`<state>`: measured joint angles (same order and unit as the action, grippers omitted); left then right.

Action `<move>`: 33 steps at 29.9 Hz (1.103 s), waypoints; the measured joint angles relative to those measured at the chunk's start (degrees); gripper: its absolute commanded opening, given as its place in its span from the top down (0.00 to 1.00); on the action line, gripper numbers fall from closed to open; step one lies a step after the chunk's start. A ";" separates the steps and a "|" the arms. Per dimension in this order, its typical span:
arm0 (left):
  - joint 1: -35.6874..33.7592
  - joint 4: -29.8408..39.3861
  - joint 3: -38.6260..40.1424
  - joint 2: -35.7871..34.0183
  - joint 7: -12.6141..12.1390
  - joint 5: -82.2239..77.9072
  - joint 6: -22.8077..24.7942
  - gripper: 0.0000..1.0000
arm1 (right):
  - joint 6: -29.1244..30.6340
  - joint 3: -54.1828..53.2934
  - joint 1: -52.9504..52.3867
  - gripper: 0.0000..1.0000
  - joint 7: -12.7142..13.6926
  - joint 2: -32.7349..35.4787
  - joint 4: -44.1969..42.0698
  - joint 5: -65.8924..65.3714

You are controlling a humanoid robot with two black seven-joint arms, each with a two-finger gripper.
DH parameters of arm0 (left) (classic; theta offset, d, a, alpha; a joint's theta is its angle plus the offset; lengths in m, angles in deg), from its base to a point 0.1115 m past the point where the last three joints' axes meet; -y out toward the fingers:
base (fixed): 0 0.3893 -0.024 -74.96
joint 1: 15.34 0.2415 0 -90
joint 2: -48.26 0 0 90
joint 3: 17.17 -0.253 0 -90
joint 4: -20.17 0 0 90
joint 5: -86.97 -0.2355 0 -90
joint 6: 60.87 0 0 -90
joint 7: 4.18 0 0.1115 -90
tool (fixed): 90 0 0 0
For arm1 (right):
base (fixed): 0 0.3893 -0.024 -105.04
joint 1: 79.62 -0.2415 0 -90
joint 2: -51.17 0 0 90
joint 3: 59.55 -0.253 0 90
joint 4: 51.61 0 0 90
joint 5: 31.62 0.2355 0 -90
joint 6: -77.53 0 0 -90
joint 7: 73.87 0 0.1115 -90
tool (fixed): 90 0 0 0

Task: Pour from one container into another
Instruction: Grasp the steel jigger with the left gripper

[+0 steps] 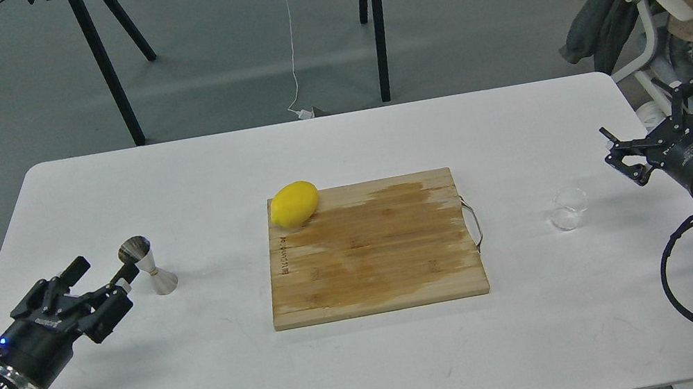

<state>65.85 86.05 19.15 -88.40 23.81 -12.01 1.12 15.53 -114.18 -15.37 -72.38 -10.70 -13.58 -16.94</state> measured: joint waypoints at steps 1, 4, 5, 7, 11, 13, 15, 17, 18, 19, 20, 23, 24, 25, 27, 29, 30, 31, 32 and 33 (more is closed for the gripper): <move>0.22 -0.21 0.06 0.57 0.00 -0.55 0.00 0.00 | 0.00 -0.02 0.05 0.01 0.00 0.00 0.00 0.00; 0.88 -1.43 0.21 2.32 0.00 -1.14 0.00 0.00 | 0.00 -0.03 0.11 0.01 0.00 0.01 0.02 0.00; 0.97 -2.21 0.24 3.24 0.00 -1.24 0.00 0.00 | 0.01 -0.03 0.14 0.01 0.00 0.05 0.03 0.00; 1.04 -3.87 0.25 5.01 0.00 -1.34 0.00 0.00 | 0.01 -0.09 0.27 0.01 0.00 0.15 0.11 0.00; 1.00 -8.11 0.14 7.60 0.00 -1.37 0.00 0.00 | 0.02 -0.12 0.41 0.01 0.00 0.21 0.26 0.00; 0.75 -10.22 -0.06 8.59 0.00 -1.34 0.00 0.00 | 0.02 -0.12 0.46 0.01 0.00 0.45 0.31 0.03; 0.32 -12.34 -0.15 9.48 0.00 -1.27 0.00 0.00 | 0.02 -0.13 0.51 0.01 0.00 0.73 0.35 0.06; -0.38 -14.03 -0.22 10.31 0.00 -1.23 0.00 0.00 | 0.02 -0.15 0.53 0.01 0.00 0.89 0.39 0.08; -0.80 -14.80 -0.25 10.77 0.00 -1.23 0.00 0.00 | 0.02 -0.16 0.53 0.01 0.00 0.92 0.42 0.08; -1.23 -15.44 -0.26 11.27 0.00 -1.22 0.00 0.00 | 0.02 -0.16 0.53 0.01 0.00 0.94 0.45 0.09; -1.57 -15.93 -0.28 11.68 0.00 -1.22 0.00 0.00 | 0.02 -0.16 0.53 0.01 0.00 0.94 0.46 0.08; -2.69 -17.61 -0.36 12.91 0.00 -1.24 0.01 0.00 | 0.02 -0.16 0.58 0.01 0.00 0.96 0.46 0.09; -3.16 -18.22 -0.36 13.35 0.00 -1.28 0.01 0.00 | 0.02 -0.16 0.60 0.01 0.00 0.96 0.46 0.09; -3.64 -18.83 -0.37 13.80 0.00 -1.32 0.01 0.00 | 0.02 -0.16 0.61 0.01 0.00 0.96 0.46 0.09; -4.45 -19.83 -0.38 14.63 0.00 -1.36 0.01 0.00 | 0.02 -0.16 0.62 0.01 0.00 0.96 0.45 0.09; -5.11 -20.62 -0.41 15.38 0.00 -1.38 0.01 0.00 | 0.02 -0.18 0.62 0.01 0.00 0.96 0.41 0.09; -5.40 -21.03 -0.42 15.78 0.00 -1.39 0.01 0.00 | 0.02 -0.19 0.62 0.01 0.00 0.99 0.40 0.09; -5.66 -21.45 -0.44 16.14 0.00 -1.39 0.01 0.00 | 0.02 -0.22 0.62 0.01 0.00 1.09 0.41 0.09; -5.90 -21.78 -0.46 16.44 0.00 -1.39 0.01 0.00 | 0.02 -0.26 0.62 0.01 0.00 1.22 0.41 0.09; -6.20 -22.14 -0.59 16.79 0.00 -1.39 0.01 0.00 | 0.02 -0.36 0.62 0.01 0.00 1.32 0.41 0.09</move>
<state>59.65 63.90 18.56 -71.61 23.81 -13.40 1.13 15.54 -114.55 -14.75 -72.38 -9.38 -13.16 -16.85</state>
